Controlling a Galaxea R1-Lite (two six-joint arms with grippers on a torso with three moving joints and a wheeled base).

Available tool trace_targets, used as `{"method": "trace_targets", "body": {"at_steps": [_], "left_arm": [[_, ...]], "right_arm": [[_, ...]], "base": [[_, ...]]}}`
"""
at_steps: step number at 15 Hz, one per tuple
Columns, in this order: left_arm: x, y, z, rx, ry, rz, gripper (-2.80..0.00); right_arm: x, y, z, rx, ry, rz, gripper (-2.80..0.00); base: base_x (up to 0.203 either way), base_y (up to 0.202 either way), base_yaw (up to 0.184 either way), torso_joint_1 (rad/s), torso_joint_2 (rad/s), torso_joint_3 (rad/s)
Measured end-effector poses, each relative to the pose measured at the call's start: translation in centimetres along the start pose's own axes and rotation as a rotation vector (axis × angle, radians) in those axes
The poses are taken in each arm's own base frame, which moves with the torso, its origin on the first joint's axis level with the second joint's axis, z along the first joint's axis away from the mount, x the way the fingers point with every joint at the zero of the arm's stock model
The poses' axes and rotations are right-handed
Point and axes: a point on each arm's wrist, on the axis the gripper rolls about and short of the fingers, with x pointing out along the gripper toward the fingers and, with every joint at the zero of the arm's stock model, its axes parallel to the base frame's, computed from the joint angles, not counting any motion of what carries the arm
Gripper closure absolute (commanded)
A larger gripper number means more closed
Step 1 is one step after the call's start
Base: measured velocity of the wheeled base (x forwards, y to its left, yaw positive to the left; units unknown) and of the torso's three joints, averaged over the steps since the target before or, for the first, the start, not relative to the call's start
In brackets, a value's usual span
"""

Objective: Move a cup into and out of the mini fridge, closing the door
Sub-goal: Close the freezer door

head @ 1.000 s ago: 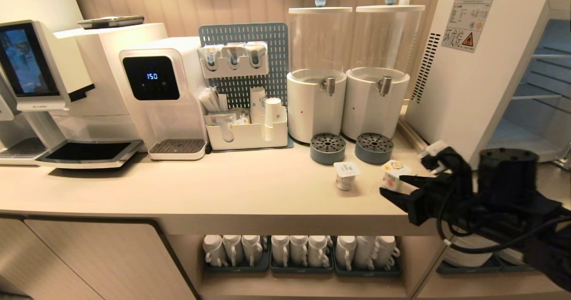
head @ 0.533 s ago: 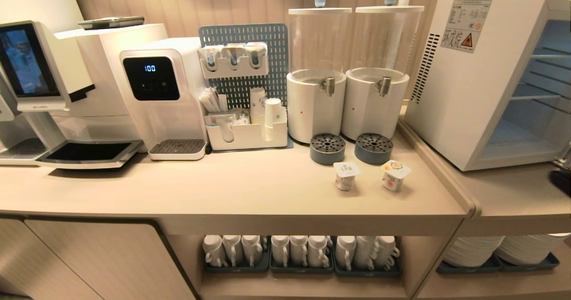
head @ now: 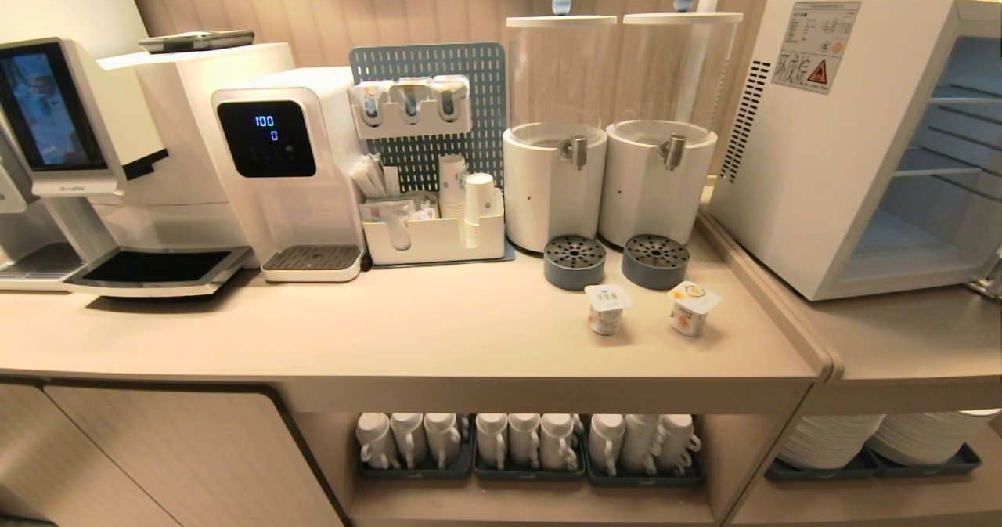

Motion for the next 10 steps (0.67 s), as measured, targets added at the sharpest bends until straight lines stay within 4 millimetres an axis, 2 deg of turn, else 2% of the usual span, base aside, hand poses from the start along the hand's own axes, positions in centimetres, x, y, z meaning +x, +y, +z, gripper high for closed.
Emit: {"method": "trace_targets", "body": {"at_steps": [2,5,7,10], "left_arm": [[0.0,0.0,0.0,0.0,0.0,0.0,0.0],[0.0,0.0,0.0,0.0,0.0,-0.001,0.0],[0.0,0.0,0.0,0.0,0.0,0.001,0.0],[0.0,0.0,0.0,0.0,0.0,0.0,0.0]], "right_arm": [[-1.8,0.6,-0.2,0.02,0.036,0.199,0.0],[-2.4,0.0,-0.5,0.034,0.037,0.505,0.0],[-2.2,-0.7,-1.4,0.048,0.033,0.532,0.0],[-1.8,-0.5,-4.8,0.086,-0.054,0.445,0.0]], "base": [[0.0,0.0,0.0,0.0,0.0,0.0],[0.0,0.0,0.0,0.0,0.0,0.0],[0.0,0.0,0.0,0.0,0.0,0.0],[0.0,0.0,0.0,0.0,0.0,0.0]]}}
